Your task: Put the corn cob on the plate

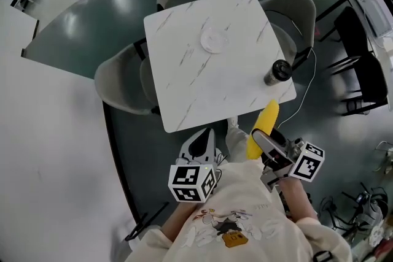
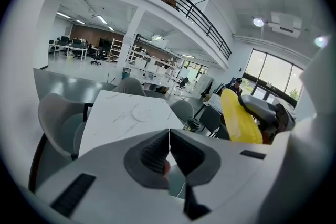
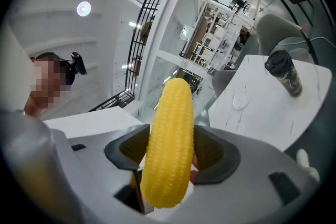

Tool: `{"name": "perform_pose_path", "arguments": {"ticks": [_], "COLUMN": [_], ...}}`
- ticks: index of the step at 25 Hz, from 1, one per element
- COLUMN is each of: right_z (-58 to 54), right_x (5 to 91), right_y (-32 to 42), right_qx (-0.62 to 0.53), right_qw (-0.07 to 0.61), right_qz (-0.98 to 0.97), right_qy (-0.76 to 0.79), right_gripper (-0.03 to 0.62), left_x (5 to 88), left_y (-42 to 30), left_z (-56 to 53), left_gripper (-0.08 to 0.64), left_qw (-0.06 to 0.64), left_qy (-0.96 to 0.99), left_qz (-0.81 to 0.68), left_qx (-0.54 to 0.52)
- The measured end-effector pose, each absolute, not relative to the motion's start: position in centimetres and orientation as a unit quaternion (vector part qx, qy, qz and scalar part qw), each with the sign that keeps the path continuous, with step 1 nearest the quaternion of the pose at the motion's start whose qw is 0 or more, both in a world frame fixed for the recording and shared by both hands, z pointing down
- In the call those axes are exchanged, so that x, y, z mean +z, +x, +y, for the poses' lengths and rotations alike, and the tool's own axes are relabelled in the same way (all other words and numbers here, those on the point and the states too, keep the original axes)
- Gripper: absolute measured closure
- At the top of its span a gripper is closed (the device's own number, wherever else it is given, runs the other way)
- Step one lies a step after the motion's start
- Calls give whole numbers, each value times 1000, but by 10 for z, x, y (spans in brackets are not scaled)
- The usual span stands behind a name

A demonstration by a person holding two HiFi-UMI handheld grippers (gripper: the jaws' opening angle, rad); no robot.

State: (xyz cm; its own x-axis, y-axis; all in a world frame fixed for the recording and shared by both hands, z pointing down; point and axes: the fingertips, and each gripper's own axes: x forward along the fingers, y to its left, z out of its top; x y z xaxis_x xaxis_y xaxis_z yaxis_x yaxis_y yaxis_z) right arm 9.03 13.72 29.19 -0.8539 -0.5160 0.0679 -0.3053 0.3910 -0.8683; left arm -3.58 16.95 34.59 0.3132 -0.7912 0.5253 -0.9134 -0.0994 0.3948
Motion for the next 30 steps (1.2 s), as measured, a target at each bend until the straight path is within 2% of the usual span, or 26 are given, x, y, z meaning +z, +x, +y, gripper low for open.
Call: {"name": "perform_pose_path", "arguments": {"ticks": [19, 30], "right_z": [-21, -70], "right_x": [315, 326], "right_y": [87, 80], "right_qx": [-505, -512], "right_qw": [59, 39], "right_qz": [831, 832], "right_qy": [-224, -210], "right_gripper": [333, 333], "left_x": [354, 363], "left_y": [-25, -12], "left_z": [18, -28], "left_gripper": [551, 551], "left_qw": [350, 367], "left_qy": [712, 688], "left_qz": [-597, -614], "left_qx": [115, 119]}}
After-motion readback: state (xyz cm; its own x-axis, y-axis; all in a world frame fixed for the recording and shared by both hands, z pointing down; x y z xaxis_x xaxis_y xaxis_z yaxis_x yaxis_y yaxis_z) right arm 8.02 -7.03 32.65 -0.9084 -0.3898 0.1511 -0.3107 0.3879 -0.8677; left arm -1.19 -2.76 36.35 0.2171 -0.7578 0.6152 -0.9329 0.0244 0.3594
